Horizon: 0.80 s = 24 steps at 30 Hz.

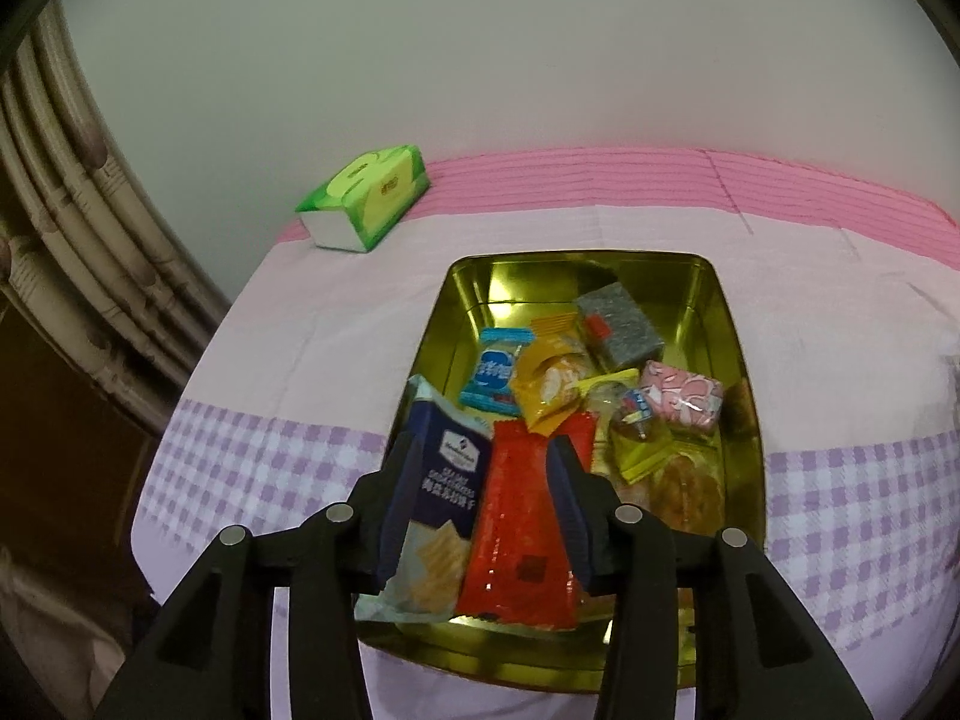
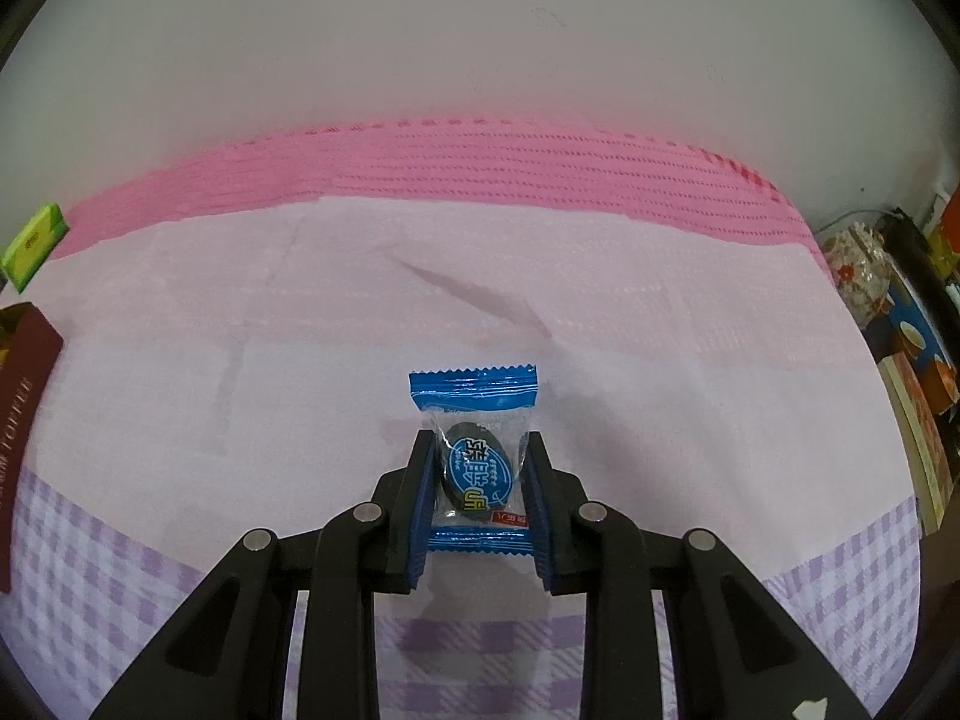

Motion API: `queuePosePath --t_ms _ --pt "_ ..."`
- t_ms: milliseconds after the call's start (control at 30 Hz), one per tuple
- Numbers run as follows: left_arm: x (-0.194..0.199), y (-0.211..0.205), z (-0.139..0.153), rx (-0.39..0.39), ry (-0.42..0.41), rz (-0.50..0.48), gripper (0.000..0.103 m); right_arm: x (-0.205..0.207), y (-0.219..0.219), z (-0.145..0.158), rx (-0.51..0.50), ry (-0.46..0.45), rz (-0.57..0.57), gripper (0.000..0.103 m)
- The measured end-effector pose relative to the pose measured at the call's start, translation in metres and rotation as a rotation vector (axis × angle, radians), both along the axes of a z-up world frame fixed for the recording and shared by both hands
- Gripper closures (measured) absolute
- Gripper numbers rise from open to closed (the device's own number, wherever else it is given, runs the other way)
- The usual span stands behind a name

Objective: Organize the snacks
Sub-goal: 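Carry the blue-wrapped candy into the gold tin with the right gripper and release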

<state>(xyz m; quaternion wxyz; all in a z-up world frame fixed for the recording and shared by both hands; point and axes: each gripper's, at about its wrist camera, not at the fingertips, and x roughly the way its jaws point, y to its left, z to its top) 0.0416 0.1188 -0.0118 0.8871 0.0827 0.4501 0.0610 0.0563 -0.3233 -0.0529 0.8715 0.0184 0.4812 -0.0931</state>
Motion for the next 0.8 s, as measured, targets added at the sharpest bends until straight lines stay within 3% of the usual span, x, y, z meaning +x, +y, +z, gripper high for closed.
queuePosePath --t_ms 267,800 --pt "-0.003 0.016 0.000 -0.007 -0.006 0.038 0.054 0.014 0.049 0.031 0.053 -0.050 0.114 0.078" --pt "-0.015 0.054 -0.001 -0.028 0.013 0.138 0.051 0.019 0.225 0.066 0.171 -0.065 0.504 0.078"
